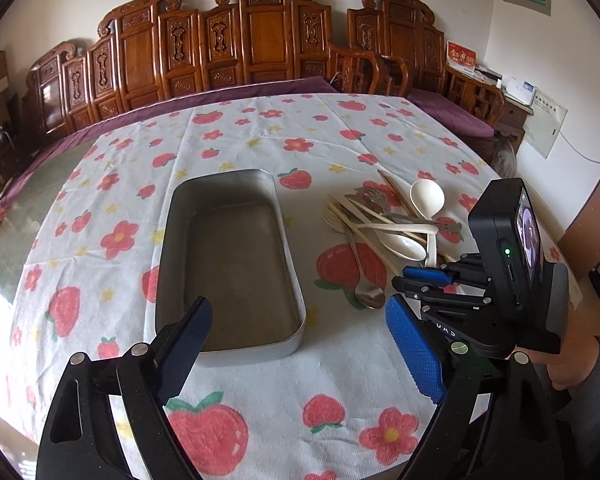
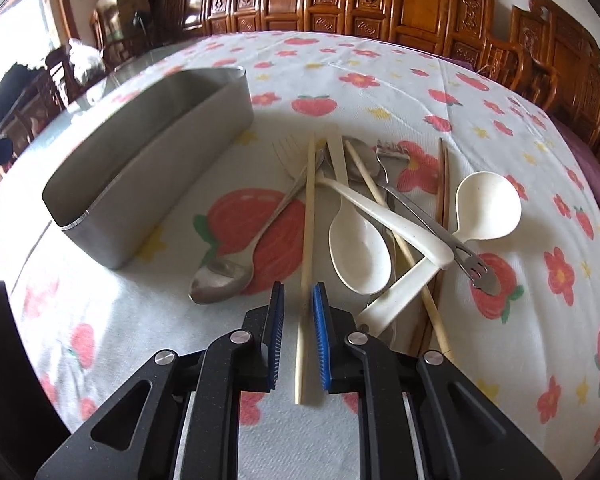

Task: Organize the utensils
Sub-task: 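Grasp a wooden chopstick with the right tool while the left tool reaches toward a metal spoon, then close the left tool on the metal spoon and lift it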

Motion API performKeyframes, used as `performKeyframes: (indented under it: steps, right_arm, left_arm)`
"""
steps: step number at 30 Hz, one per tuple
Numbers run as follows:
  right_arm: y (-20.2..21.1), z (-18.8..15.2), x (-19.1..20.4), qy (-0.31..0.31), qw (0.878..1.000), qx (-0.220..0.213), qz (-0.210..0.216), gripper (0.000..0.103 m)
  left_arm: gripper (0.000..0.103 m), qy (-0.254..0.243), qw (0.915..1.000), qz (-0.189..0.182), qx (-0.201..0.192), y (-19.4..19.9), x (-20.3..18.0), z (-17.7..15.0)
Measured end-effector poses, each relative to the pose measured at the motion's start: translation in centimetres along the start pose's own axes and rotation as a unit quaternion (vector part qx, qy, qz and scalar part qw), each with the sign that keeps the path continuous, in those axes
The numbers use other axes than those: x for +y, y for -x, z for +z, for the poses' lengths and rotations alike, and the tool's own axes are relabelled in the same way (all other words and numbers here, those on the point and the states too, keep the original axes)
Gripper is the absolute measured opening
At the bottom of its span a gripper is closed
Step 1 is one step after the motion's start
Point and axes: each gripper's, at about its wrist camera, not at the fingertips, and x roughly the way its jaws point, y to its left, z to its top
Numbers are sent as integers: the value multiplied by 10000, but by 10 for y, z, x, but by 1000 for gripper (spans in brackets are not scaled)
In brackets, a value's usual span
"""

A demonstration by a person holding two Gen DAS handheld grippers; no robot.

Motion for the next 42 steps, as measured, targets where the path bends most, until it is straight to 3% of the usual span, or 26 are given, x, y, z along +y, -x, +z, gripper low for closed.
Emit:
performKeyframes:
  steps: [4, 6, 8, 11, 18, 28, 33, 42]
  right_arm:
    - [0, -1, -1, 72, 9999, -64, 29, 16]
    - [1, -1, -2, 114, 9999, -62, -9, 7]
    - [2, -2, -6, 28, 10000, -49, 69, 6]
    - [8, -1, -17, -232, 9994, -79, 226, 6]
    - [43, 1, -40, -615, 9951, -665, 386, 6]
    - [54, 3, -62, -868, 9923, -835, 296, 6]
    - [52, 2, -66, -934, 9916, -841, 311, 6]
    - [54, 3, -67, -983, 9907, -884, 314, 6]
  left_arm:
    - [85, 3, 10000, 2, 34, -4, -2, -3]
    - [85, 35, 10000, -26, 59, -5, -3, -5]
    - [85, -7, 10000, -15, 92, -7, -6, -5]
    - [79, -82, 9999, -44, 126, -11, -10, -1]
    - [69, -348, 9990, -185, 224, -34, -33, 14]
    - [47, -217, 9944, -519, 893, -100, -50, 34]
    - [37, -200, 9919, -412, 1186, -125, -53, 39]
    - [36, -452, 9890, -192, 1395, -135, -66, 27]
